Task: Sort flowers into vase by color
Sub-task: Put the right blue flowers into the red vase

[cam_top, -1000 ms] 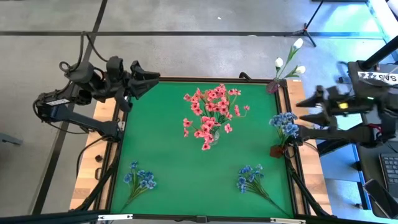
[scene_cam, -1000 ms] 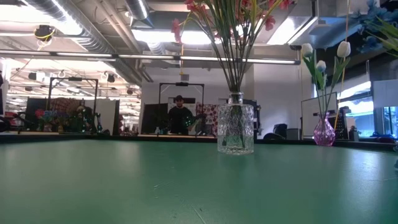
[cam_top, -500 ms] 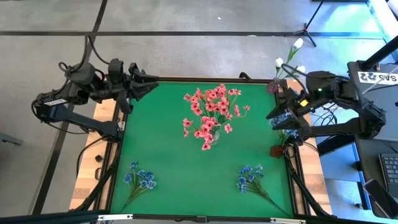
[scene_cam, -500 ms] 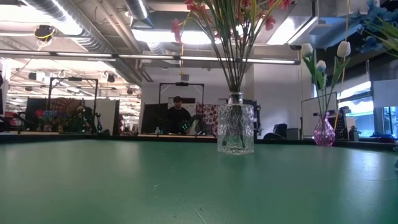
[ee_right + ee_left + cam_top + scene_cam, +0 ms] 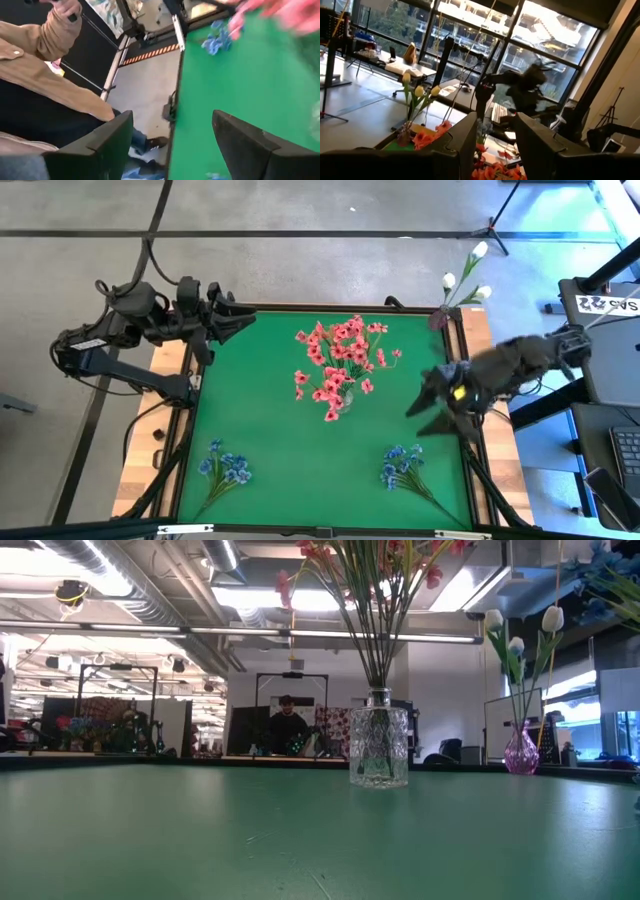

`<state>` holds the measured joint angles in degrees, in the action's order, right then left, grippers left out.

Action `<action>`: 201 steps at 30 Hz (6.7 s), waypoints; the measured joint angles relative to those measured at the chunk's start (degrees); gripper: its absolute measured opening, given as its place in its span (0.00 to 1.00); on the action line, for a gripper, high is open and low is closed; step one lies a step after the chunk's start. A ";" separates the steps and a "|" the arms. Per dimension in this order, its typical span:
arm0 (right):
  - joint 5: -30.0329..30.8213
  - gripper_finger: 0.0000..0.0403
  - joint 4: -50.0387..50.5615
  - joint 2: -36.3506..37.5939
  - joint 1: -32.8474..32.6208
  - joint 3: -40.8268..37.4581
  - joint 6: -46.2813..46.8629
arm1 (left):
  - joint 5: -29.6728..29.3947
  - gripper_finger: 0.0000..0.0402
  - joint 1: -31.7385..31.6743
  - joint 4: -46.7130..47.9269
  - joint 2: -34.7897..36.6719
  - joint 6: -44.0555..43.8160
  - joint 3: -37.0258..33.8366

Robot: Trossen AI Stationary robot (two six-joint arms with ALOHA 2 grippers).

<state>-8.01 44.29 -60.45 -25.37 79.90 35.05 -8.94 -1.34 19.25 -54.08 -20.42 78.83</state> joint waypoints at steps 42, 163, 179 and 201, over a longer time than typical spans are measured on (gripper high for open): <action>11.38 0.67 -2.90 -36.95 -26.71 -18.68 61.97 | 1.04 0.32 1.05 9.51 0.41 -0.03 0.00; 67.24 0.01 36.70 27.25 -81.48 -22.66 12.82 | -12.18 0.32 13.90 -27.85 -16.07 2.81 0.00; 66.19 0.01 36.83 27.22 -81.48 -22.64 15.32 | -13.33 0.32 13.86 -27.59 -16.07 6.87 0.00; 58.35 0.12 37.06 27.22 -81.48 -22.58 17.39 | -13.69 0.32 14.79 -27.48 -16.05 8.18 0.00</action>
<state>50.35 81.35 -33.23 -106.85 57.32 52.43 -22.63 13.45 -8.23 -70.13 -12.24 78.83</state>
